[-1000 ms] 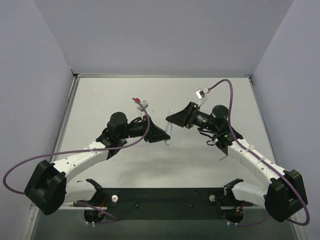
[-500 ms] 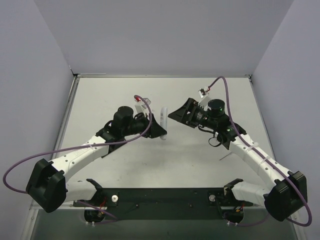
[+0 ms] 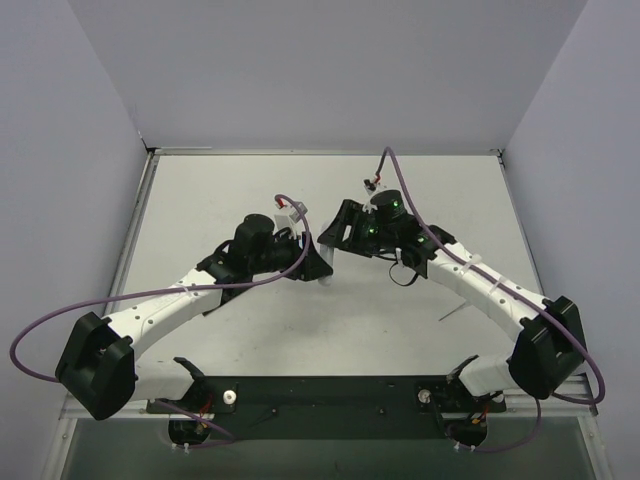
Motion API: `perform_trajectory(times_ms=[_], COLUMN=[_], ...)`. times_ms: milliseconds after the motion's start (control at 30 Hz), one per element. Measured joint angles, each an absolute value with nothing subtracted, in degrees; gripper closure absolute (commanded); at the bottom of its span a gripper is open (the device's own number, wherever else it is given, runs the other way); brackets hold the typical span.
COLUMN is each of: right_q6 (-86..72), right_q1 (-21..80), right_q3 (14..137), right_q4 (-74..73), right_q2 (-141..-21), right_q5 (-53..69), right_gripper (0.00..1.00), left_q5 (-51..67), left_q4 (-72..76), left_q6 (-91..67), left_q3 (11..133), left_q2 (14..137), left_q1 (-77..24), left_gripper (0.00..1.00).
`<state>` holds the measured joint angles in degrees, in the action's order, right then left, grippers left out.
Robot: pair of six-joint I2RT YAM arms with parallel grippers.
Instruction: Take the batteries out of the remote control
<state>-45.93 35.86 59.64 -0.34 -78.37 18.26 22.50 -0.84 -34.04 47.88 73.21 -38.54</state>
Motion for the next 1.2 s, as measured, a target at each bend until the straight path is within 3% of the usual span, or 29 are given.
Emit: perform_trajectory(times_ms=[167,300,333,367,400,500,600,1000,1200], right_q6=[-44.4,-43.4,-43.5,-43.5,-43.6,-43.5,-43.2,-41.7,-42.9], right_q1=[38.7,40.3,40.6,40.8,40.9,41.0,40.4,28.9,28.2], right_q3=[62.7,63.3,63.3,63.4,63.4,63.4,62.5,50.8,50.8], right_q4=[-4.1,-5.4,-5.5,-5.6,-5.6,-5.6,-3.9,7.9,11.8], right_q2=[-81.2,-81.8,-81.8,-81.8,-81.8,-81.8,-81.6,-73.8,-71.7], right_q5=[13.6,10.3,9.6,9.0,8.6,8.3,10.0,29.4,39.6], right_gripper=[0.57,0.84,0.88,0.92,1.00,1.00,1.00,1.00,1.00], left_q5=[22.4,22.3,22.3,22.2,22.0,21.9,21.6,29.6,27.8], left_q4=[-1.1,-1.4,-1.6,-1.6,-1.7,-1.7,-3.1,-13.2,-12.6], left_q6=[-33.9,-33.8,-33.9,-33.9,-33.9,-34.0,-34.0,-29.2,-17.7], left_q3=[47.9,47.9,47.9,47.9,47.9,47.9,48.6,53.9,52.7], left_q2=[73.2,73.2,73.2,73.2,73.3,73.4,73.3,65.3,60.9], left_q1=[-38.6,-38.6,-38.6,-38.6,-38.7,-38.7,-38.7,-30.5,-38.1], left_gripper=[1.00,0.98,0.90,0.70,0.61,0.43,0.36,0.36,0.36])
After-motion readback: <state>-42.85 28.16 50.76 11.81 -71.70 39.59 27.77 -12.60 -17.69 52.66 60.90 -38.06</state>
